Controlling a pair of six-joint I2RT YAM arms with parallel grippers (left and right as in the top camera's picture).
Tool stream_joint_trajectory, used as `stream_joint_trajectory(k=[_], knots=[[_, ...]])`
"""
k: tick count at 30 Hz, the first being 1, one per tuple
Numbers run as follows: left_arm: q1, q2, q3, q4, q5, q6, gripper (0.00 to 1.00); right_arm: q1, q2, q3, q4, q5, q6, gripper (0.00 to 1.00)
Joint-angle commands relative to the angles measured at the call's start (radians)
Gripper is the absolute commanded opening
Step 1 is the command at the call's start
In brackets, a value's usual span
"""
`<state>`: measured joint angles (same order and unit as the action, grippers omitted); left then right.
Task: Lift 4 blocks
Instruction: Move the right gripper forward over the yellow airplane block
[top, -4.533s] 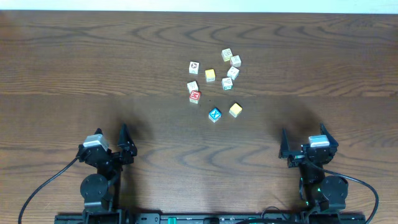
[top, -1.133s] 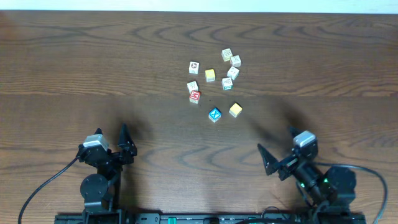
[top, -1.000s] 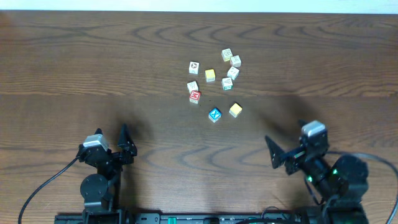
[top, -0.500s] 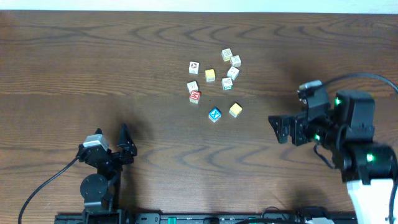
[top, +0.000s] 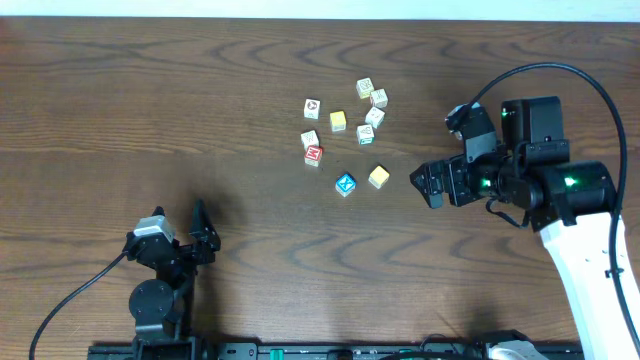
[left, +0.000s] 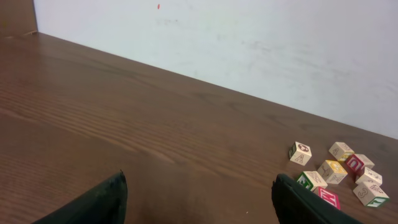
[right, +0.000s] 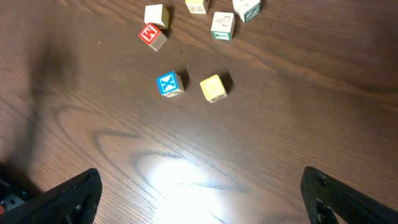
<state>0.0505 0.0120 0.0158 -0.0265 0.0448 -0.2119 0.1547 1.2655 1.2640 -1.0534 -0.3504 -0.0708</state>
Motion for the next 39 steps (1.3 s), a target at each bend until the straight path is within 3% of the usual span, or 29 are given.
stream_joint_trajectory(k=[1,15,18,22,25,35,39], knots=[[-0.001,-0.001,-0.012,-0.044,-0.030,0.008,0.75,0.011,0.016,0.005,0.035,-0.068,-0.036,0.99],[-0.001,-0.001,-0.012,-0.044,-0.030,0.008,0.75,0.087,0.257,0.006,0.164,0.074,-0.014,0.99],[-0.001,-0.001,-0.012,-0.045,-0.030,0.008,0.75,0.135,0.349,0.006,0.232,0.074,-0.065,0.89],[-0.001,-0.001,-0.012,-0.044,-0.030,0.008,0.75,0.170,0.434,0.006,0.290,0.108,-0.077,0.93],[-0.001,-0.001,-0.012,-0.045,-0.030,0.008,0.75,0.181,0.493,0.006,0.323,0.114,-0.077,0.88],[-0.001,-0.001,-0.012,-0.044,-0.030,0.008,0.75,0.181,0.616,0.005,0.359,0.114,-0.145,0.90],[-0.001,-0.001,-0.012,-0.045,-0.030,0.008,0.75,0.181,0.633,0.005,0.354,0.114,-0.172,0.85]])
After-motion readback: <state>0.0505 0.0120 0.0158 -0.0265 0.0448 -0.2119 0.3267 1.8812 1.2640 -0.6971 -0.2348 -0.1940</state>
